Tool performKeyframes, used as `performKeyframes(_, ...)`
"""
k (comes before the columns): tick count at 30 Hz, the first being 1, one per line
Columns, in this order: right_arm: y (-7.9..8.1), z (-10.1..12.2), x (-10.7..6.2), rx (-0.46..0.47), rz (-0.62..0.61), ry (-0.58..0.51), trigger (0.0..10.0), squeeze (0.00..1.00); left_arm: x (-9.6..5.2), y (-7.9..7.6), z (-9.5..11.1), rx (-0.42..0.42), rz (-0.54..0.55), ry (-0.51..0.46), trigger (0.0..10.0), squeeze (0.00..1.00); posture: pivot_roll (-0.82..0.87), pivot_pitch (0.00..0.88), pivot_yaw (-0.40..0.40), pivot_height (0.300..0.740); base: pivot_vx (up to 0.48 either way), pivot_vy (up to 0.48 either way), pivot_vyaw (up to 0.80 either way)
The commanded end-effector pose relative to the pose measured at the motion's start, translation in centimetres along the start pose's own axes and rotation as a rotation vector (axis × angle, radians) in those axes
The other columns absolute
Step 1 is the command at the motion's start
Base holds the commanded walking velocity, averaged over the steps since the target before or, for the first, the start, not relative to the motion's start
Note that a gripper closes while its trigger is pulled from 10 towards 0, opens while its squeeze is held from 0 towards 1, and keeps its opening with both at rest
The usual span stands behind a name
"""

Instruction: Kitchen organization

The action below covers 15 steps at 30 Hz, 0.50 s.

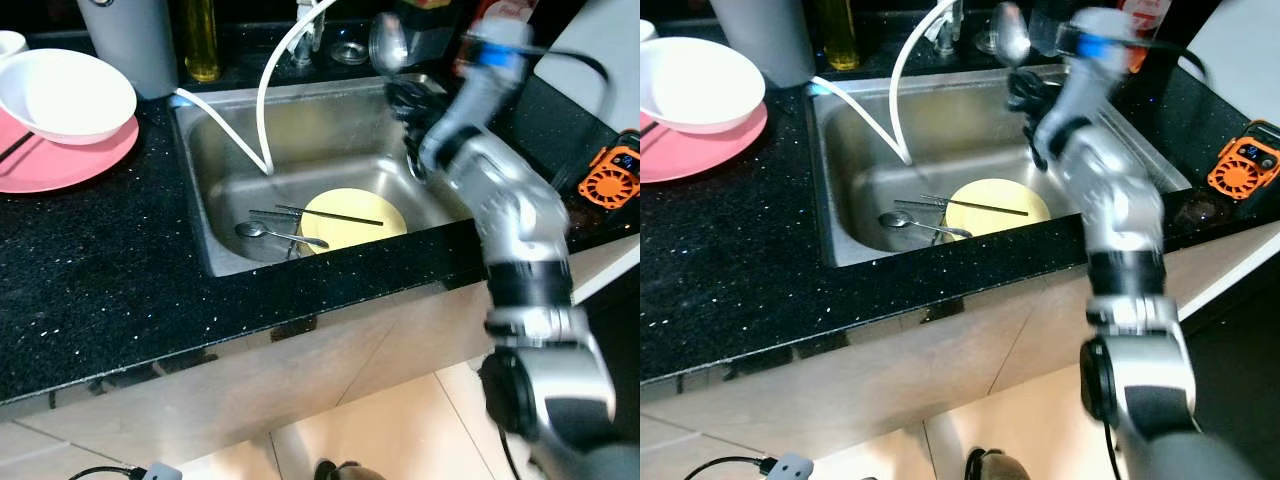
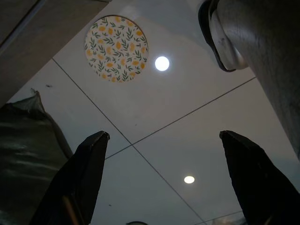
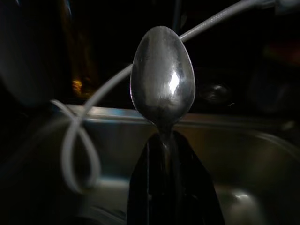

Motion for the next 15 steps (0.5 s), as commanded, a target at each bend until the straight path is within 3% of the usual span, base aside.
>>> performKeyframes(1, -1.1, -0.7, 0.3, -0.077, -0.051, 0.047, 10.0, 0.0, 0.3, -3.4, 0.9, 0.004, -0.096, -0.04, 10.0, 0.0, 0.04, 0.145, -0.098, 0.74, 0.0, 0.0, 0.0)
performKeyframes(2, -1.5, -1.0, 0.9, -0.126, -0.061, 0.107, 10.0, 0.0, 0.3, -3.6, 0.4, 0.002, -0.101, -0.031, 10.0, 0.0, 0.03, 0.171, -0.106, 0.74, 0.0, 0.0, 0.0)
performKeyframes(7, -2.0, -1.7, 1.5, -0.229, -0.063, 0.206, 10.0, 0.0, 0.2, -4.0, -0.5, 0.001, -0.11, -0.015, 10.0, 0.0, 0.03, 0.195, -0.115, 0.74, 0.0, 0.0, 0.0)
performKeyframes(9, -2.0, -2.9, 1.6, -0.333, -0.028, 0.312, 10.0, 0.0, 0.1, -4.3, -1.6, -0.001, -0.119, 0.006, 10.0, 0.0, 0.02, 0.223, -0.119, 0.74, 0.0, 0.0, 0.0)
performKeyframes(10, -2.0, -2.9, 1.6, -0.333, -0.028, 0.312, 10.0, 0.0, 0.1, -4.3, -1.6, -0.001, -0.119, 0.006, 10.0, 0.0, 0.02, 0.223, -0.119, 0.74, 0.0, 0.0, 0.0)
performKeyframes(12, -1.5, -4.0, 1.8, -0.411, 0.014, 0.387, 10.0, 0.0, -0.1, -4.7, -3.0, 0.003, -0.129, 0.03, 10.0, 0.0, 0.02, 0.268, -0.127, 0.74, 0.0, 0.0, 0.0)
performKeyframes(15, -0.2, -5.2, 2.0, -0.426, 0.06, 0.414, 10.0, 0.0, -0.3, -4.9, -4.1, 0.004, -0.136, 0.043, 10.0, 0.0, 0.02, 0.295, -0.13, 0.74, 0.0, 0.0, 0.0)
Point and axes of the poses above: a point about 5 cm out from each wrist's last joint towards the gripper, its own x axis pointing out of the wrist towards the gripper, its own z axis along the axis of the wrist's last joint, y = z × x, the point moved 5 cm from there along x, pointing out of the wrist towards the gripper, and after that the axes turned 4 degrees about -x, right-handed, at the moved point
